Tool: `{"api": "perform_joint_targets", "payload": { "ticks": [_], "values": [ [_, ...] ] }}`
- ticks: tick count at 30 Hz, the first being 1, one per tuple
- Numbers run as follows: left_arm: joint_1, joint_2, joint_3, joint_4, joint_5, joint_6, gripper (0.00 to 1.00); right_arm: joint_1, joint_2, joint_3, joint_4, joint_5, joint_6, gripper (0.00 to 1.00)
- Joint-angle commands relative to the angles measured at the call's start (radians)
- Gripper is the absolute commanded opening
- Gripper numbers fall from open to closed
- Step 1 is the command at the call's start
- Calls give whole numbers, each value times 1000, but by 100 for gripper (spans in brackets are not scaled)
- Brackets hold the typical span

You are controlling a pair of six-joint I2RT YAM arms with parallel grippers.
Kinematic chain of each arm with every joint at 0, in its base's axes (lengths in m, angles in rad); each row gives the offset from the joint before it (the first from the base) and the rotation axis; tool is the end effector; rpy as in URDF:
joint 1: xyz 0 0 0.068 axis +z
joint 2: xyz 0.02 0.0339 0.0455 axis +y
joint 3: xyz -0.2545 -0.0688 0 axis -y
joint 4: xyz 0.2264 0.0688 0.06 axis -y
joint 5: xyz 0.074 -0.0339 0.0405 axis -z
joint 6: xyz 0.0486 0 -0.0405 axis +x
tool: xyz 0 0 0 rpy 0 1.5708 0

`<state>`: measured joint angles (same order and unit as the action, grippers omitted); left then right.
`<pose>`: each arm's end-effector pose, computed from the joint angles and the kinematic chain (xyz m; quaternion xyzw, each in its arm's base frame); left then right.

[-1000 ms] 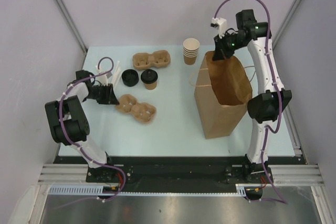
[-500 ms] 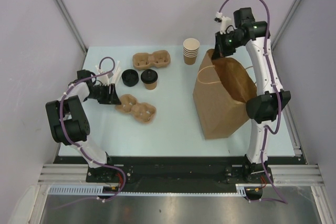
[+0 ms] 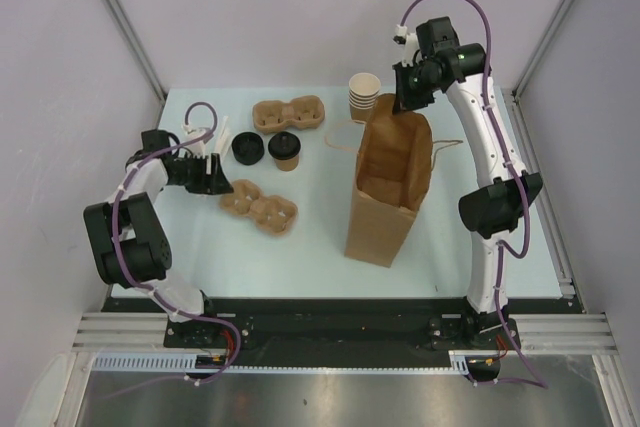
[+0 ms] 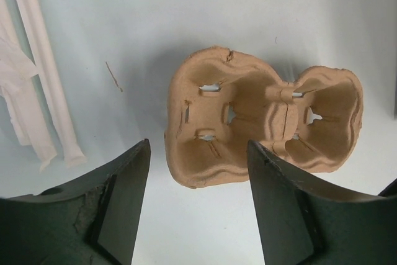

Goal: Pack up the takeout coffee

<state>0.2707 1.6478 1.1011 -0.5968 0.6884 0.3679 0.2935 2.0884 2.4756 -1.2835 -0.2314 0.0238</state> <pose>0.3073 0.0532 0.1993 0.1162 0.9154 -0.2505 0.2930 0.3880 0.1289 0.3810 -0.1639 0.9237 0.1595 0.3073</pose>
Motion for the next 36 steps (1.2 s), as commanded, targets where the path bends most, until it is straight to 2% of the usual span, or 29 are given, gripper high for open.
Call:
{"api": "perform_joint_targets", "payload": {
  "ticks": [1,7,10,17,25,28,34,36],
  "values": [
    [5,-42,-24,28,23,8,70,12,-34,22,33,2,36,0],
    [33,-28,2,0,-7,51,71,9,-28,14,61,-149,-68,0],
    [33,-2,20,-35,-23,94,71,10,-30,5,69,-169,-100,0],
    [33,84,49,-67,-18,123,65,-2,-37,3,76,-213,-136,26],
    [7,135,49,-29,-30,112,56,-16,-37,0,69,-275,-151,44],
    [-1,136,51,-14,-23,103,45,-20,-37,0,69,-293,-163,49],
    [-10,135,45,2,-49,92,28,-50,-44,-1,65,-344,-168,80],
    [-13,136,48,-3,-50,94,21,-54,-44,0,64,-342,-162,86]
  ]
}}
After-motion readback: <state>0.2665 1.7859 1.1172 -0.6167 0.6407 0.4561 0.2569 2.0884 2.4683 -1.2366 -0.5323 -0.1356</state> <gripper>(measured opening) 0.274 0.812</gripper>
